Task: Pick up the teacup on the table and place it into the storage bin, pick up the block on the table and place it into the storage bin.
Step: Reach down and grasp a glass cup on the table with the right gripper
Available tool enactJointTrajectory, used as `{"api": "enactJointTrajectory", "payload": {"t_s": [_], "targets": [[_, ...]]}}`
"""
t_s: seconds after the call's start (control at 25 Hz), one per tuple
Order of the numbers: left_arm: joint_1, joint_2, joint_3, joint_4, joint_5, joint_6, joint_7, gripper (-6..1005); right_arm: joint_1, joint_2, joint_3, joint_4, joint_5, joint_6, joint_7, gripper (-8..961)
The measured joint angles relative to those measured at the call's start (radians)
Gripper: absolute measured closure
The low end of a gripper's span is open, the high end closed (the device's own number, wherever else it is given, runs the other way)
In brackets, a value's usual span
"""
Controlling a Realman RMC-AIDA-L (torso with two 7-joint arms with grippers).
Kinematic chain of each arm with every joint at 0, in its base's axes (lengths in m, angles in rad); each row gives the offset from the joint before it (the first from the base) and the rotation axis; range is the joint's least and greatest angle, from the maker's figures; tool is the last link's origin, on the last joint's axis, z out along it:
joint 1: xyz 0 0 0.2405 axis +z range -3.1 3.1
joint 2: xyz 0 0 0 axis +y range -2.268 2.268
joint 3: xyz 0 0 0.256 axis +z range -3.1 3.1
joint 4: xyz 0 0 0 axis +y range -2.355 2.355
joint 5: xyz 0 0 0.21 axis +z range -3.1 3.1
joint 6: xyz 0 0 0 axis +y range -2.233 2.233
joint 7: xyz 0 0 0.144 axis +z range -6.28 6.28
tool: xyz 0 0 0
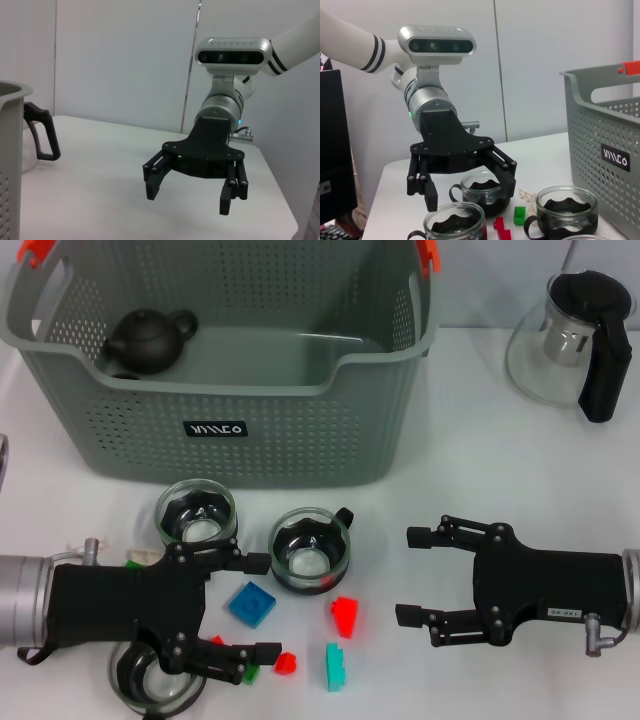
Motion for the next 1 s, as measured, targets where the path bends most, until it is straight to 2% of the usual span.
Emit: {"api": "enactJointTrajectory", "payload": {"t_s": [0.6,0.72,0.8,1.0], "targets": [[0.005,0.0,-0.005,0.003,-0.002,-0.003,-0.007,64,-0.006,0.0,-0.003,-0.001,-0.004,0.005,0.005,41],[0.009,0.008,-0.072,0.011,-0.006,0.009,-0.026,65,0.009,0.0,-0.016,-0.004,-0.042,0.005,0.043,41],[0.011,0.02,-0.156,0.009,-0.007,0.029,-0.034,65,0.034,0.003,-0.035,-0.021,-0.091,0.001,0.099,42],[0.018,0.033,-0.267,0.007,-0.003,0.036,-0.032,65,0.095,0.008,-0.158,-0.154,-0.132,-0.037,0.269,43]]}}
